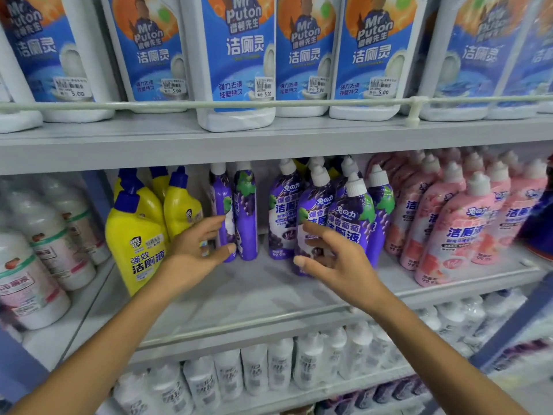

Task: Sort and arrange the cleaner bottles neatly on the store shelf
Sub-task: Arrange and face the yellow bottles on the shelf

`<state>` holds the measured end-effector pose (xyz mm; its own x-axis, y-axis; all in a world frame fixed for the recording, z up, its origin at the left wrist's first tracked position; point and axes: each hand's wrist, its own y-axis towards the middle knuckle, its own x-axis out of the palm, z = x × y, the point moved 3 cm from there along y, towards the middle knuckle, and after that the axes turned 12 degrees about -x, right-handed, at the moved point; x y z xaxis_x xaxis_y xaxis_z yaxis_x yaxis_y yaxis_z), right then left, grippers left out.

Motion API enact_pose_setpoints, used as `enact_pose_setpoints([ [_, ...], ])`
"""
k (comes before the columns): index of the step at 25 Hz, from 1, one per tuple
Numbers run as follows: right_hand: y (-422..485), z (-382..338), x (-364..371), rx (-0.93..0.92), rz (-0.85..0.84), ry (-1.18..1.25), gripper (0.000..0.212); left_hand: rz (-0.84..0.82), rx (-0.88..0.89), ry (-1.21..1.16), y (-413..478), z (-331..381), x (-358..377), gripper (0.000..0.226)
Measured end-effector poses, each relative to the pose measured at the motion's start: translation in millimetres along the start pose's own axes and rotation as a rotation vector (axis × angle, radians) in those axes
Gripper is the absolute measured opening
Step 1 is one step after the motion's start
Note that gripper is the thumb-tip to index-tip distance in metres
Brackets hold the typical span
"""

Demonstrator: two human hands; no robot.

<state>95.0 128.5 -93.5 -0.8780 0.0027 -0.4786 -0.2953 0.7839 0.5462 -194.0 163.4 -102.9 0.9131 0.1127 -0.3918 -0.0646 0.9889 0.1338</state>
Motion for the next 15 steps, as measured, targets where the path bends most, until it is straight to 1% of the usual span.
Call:
enact_pose_setpoints([
  [3,-33,-9,-61,0.001,0.087,0.014,0.062,-0.027,0.014,0.019,-2,20,4,0.061],
  [5,-44,0,-96,0.009,0.159,-0.006,0.061,-0.072,0.033,0.033,-1,39,21,0.063],
  [9,-46,29,-137,0.023,0.243,-0.122,0.063,-0.189,0.09,0.125,7,70,67,0.073],
  [12,-30,42,-150,0.002,0.234,-0.239,0.072,-0.15,0.044,0.066,22,85,92,0.074],
  [14,-13,49,-148,0.004,0.194,-0.197,0.076,-0.133,0.022,0.011,31,92,112,0.071],
  [15,-5,51,-144,0.008,0.17,-0.174,0.074,-0.121,0.011,-0.01,34,94,121,0.069],
])
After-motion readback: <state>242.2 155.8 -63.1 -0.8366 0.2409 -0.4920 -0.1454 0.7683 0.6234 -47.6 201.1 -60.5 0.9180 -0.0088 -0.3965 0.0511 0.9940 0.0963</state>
